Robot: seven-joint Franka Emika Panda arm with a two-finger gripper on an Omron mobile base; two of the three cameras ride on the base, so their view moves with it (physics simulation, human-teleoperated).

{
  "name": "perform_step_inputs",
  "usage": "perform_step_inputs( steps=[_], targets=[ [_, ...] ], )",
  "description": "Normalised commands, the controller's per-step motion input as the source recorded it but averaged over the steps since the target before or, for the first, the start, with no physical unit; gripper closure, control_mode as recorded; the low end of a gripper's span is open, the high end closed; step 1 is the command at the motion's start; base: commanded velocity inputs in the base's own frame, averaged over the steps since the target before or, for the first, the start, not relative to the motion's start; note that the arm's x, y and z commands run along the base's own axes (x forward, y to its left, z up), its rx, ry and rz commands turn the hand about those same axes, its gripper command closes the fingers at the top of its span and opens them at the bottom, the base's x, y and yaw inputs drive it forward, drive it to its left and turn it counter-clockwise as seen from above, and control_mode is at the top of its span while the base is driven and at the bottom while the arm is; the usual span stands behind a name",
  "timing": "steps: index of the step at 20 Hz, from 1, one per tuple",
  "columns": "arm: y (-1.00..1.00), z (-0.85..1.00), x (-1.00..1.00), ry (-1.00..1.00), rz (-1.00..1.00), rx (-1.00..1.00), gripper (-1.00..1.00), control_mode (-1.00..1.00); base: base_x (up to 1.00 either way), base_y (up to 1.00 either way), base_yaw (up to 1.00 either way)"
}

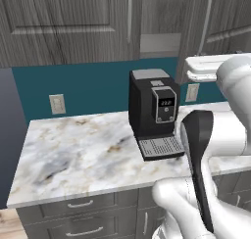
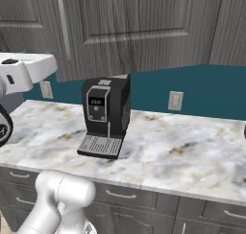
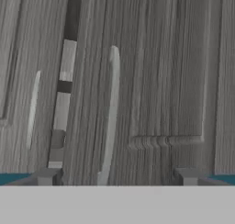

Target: The dining table condiment station is running low on shaker. Refill the condiment station by opening the cabinet and taking the shaker from the cabinet and placing it on the dining table.

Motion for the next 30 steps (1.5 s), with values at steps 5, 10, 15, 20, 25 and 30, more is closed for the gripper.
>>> perform_step_inputs(
  steps=[5, 10, 15, 20, 25, 30],
  targets=[
    [0.9, 0.07, -0.01, 0.24, -0.25, -0.36, -1.0, -1.0, 0.0, 0.0, 0.0],
    [0.47, 0.0, 0.56, 0.43, -0.18, -0.25, -1.0, -1.0, 0.0, 0.0, 0.0],
    [0.17, -0.07, 0.72, 0.23, -0.11, -0.28, -1.0, -1.0, 0.0, 0.0, 0.0],
    [0.0, -0.26, 0.66, 0.07, -0.08, -0.3, -1.0, -1.0, 0.0, 0.0, 0.0],
    [-0.12, -0.32, 0.49, 0.11, -0.06, -0.19, -1.0, -1.0, 0.0, 0.0, 0.0],
    [-0.41, -0.23, 0.19, 0.1, -0.02, -0.09, -1.0, -1.0, 0.0, 0.0, 0.0]
  ],
)
